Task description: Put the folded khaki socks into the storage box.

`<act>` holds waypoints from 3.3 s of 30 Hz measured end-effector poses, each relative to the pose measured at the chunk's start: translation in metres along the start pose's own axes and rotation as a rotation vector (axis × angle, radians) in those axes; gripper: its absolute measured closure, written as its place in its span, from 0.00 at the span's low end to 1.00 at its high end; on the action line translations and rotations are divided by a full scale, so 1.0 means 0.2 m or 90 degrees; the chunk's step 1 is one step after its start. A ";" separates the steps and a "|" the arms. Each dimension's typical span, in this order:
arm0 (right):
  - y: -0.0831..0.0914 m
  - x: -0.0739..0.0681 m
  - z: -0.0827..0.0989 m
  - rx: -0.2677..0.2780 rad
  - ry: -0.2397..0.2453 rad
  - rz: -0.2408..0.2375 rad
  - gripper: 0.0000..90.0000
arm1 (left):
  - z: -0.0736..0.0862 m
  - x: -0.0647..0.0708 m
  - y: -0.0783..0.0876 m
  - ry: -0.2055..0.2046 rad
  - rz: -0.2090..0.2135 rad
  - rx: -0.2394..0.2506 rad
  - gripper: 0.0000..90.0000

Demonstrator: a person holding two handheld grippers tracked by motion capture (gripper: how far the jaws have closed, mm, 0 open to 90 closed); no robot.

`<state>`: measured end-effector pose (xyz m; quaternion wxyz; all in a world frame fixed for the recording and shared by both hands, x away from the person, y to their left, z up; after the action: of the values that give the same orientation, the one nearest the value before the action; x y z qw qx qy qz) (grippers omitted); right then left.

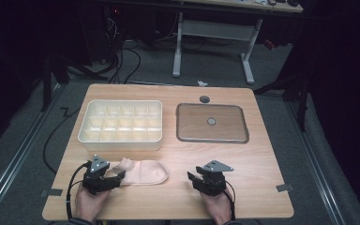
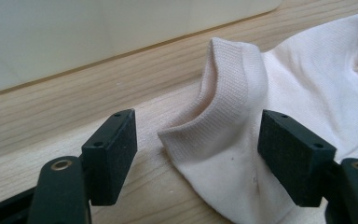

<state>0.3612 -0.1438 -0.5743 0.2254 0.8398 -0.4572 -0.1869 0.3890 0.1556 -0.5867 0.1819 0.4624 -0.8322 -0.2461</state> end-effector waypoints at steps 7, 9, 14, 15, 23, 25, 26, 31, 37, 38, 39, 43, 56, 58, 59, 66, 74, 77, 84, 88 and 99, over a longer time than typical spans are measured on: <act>-0.06 -0.09 -0.04 -0.002 0.021 -0.021 0.62 | 0.01 0.00 -0.01 -0.003 -0.005 -0.006 0.32; -0.07 -0.10 -0.04 -0.003 0.024 -0.025 0.62 | 0.01 0.00 -0.01 -0.002 -0.006 -0.006 0.33; -0.11 -0.19 -0.07 -0.004 0.041 -0.051 0.61 | 0.01 0.00 -0.01 -0.002 -0.007 -0.007 0.33; -0.12 -0.20 -0.08 -0.006 0.040 -0.055 0.61 | 0.01 0.00 -0.01 -0.003 -0.006 -0.008 0.34; -0.21 -0.29 -0.10 -0.019 0.059 -0.071 0.60 | 0.03 0.01 -0.03 -0.009 -0.007 -0.011 0.37; -0.24 -0.31 -0.11 -0.030 0.061 -0.072 0.60 | 0.03 0.01 -0.03 -0.003 -0.005 -0.005 0.37; -0.25 -0.31 -0.11 -0.035 0.065 -0.071 0.61 | 0.03 0.00 -0.03 -0.004 -0.004 -0.005 0.38; -0.29 -0.31 -0.09 -0.059 0.063 -0.058 0.68 | 0.03 0.01 -0.03 -0.013 -0.003 -0.002 0.41; -0.31 -0.31 -0.08 -0.073 0.071 -0.061 0.78 | 0.03 0.02 -0.03 -0.022 0.004 -0.001 0.46; -0.32 -0.31 -0.07 -0.077 0.071 -0.065 0.80 | 0.03 0.02 -0.03 -0.023 0.006 0.000 0.49; -0.32 -0.32 -0.07 -0.078 0.070 -0.069 0.82 | 0.03 0.03 -0.03 -0.024 0.007 -0.001 0.51; -0.32 -0.32 -0.07 -0.080 0.081 -0.078 0.88 | 0.02 0.05 -0.02 -0.026 0.020 -0.006 0.63; -0.31 -0.33 -0.07 -0.067 0.089 -0.080 0.96 | 0.01 0.07 -0.02 -0.009 0.067 -0.023 0.87; -0.30 -0.33 -0.08 -0.053 0.085 -0.081 0.96 | 0.01 0.07 -0.02 -0.010 0.066 -0.023 0.88; -0.30 -0.33 -0.08 -0.053 0.085 -0.081 0.96 | 0.01 0.07 -0.02 -0.010 0.066 -0.023 0.88; -0.26 -0.30 -0.12 -0.030 0.073 -0.084 0.96 | -0.06 0.11 0.02 -0.003 0.096 -0.003 0.88; -0.19 -0.25 -0.14 -0.022 0.066 -0.073 0.96 | -0.12 0.16 0.03 -0.014 0.114 0.008 0.88; -0.17 -0.24 -0.14 -0.019 0.062 -0.067 0.96 | -0.13 0.20 0.01 -0.014 0.124 0.010 0.88; -0.10 -0.14 -0.13 -0.011 0.048 -0.047 0.96 | -0.17 0.29 -0.04 -0.029 0.147 0.001 0.89; -0.06 -0.09 -0.13 -0.004 0.041 -0.033 0.96 | -0.19 0.34 -0.07 -0.032 0.160 0.002 0.89; 0.00 0.03 -0.09 0.001 0.033 -0.009 0.96 | -0.23 0.44 -0.13 -0.037 0.177 0.001 0.88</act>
<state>0.3737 -0.1443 -0.5610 0.2351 0.8479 -0.4451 -0.1662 0.3870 0.0562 -0.5574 0.1900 0.3355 -0.8933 -0.2310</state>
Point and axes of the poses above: each handheld gripper's, and its own axes: y roughly backward along the jaws, z roughly out of its underside, x roughly to its right, the point moved 9 cm from there along -y, roughly forward along the jaws, and after that the axes turned 6 degrees about x, right-handed, at the moved point
